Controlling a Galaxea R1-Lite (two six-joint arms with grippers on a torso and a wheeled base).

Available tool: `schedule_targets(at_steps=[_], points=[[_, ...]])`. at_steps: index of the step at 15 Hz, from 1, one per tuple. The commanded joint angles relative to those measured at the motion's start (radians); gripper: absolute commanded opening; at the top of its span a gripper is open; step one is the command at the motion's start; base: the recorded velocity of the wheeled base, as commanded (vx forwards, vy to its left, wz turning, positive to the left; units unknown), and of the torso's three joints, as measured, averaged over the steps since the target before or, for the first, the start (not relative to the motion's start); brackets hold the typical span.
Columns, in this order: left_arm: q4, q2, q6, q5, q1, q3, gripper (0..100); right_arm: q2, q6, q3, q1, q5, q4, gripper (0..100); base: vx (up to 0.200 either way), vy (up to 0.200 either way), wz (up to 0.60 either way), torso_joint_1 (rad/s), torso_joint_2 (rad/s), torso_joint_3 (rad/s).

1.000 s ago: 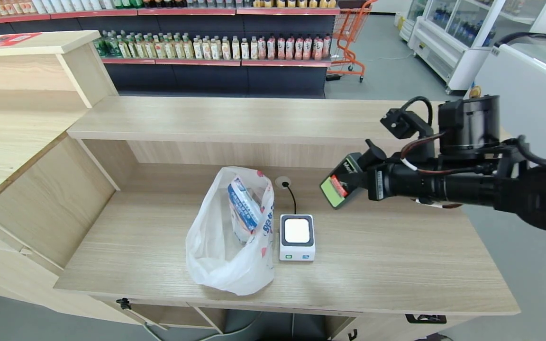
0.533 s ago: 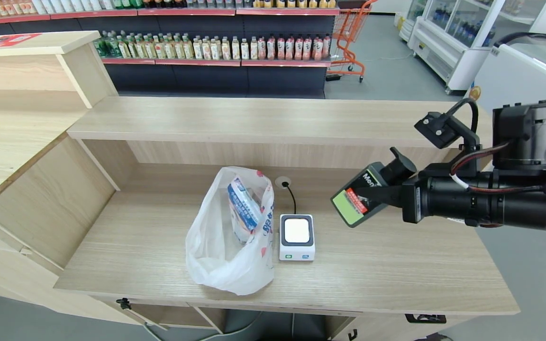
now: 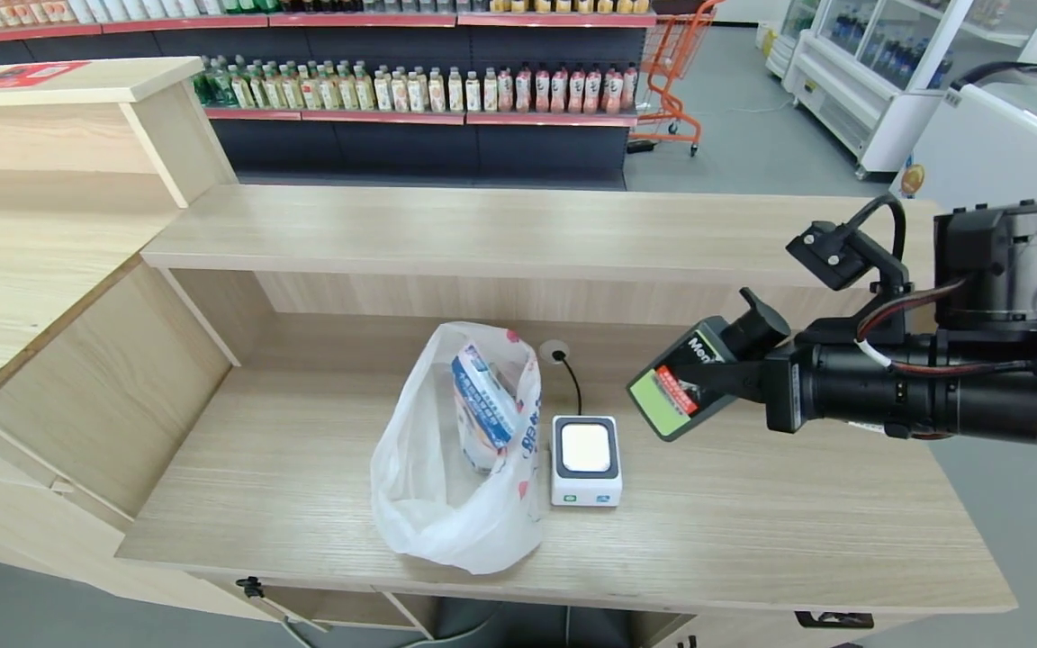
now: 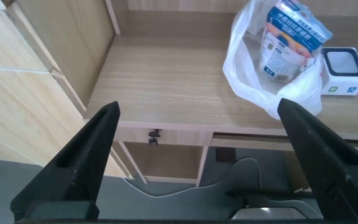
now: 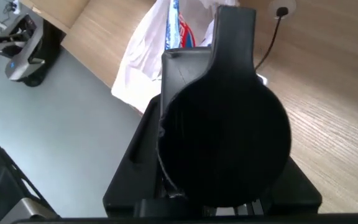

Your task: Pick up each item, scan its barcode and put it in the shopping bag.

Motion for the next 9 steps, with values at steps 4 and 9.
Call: schedule_targets(at_steps=[4, 9], points=[[0.000, 0.000, 0.000, 0.000, 0.002, 0.000, 100, 0.083, 0.065, -0.005, 0.051, 0.007, -0.005, 0, 0.000, 0.200, 0.00, 0.001, 0.00, 0.002], [0.000, 0.000, -0.005, 0.000, 0.002, 0.000, 100, 0.253, 0.057, -0.025, 0.057, 0.005, -0.099, 0, 0.000, 0.000, 0.00, 0.000, 0.00, 0.000]])
